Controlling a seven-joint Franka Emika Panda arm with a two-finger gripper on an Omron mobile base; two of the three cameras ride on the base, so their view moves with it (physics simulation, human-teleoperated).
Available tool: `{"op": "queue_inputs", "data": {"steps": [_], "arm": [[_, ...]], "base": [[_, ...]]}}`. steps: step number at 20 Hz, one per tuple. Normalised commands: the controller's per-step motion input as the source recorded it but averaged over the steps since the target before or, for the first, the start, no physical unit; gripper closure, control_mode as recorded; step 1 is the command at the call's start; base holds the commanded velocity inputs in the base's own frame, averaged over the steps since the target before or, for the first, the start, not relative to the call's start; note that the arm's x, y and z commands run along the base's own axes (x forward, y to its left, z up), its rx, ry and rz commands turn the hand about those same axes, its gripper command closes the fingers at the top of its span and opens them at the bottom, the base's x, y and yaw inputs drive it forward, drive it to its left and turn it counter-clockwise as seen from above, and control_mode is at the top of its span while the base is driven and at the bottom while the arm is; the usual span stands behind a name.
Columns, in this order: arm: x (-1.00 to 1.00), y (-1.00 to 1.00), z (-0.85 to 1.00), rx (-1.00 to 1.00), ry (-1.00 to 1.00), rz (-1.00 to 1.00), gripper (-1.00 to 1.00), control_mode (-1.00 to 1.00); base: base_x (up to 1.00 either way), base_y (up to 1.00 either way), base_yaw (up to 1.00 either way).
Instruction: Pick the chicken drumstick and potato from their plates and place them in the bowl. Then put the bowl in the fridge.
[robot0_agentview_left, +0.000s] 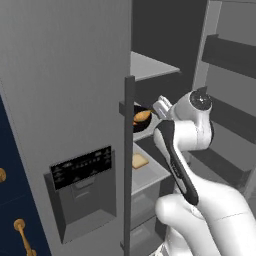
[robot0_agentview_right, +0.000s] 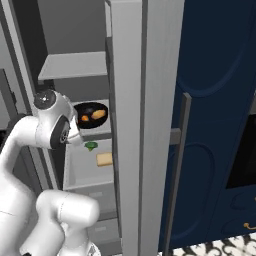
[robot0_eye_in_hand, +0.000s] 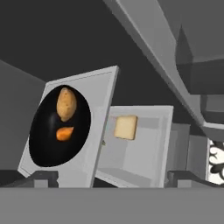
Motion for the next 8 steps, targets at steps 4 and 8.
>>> {"op": "queue_inputs", "data": {"steps": [4,8], "arm": [[-1.00,-0.07,0.29,0.02,-0.03,0.00,-1.00,-1.00],[-0.98,-0.46,0.19,0.00,-0.03,-0.02,-1.00,-1.00]], "base": [[0.00,0.00,0.00],[0.00,0.00,0.00]]}}
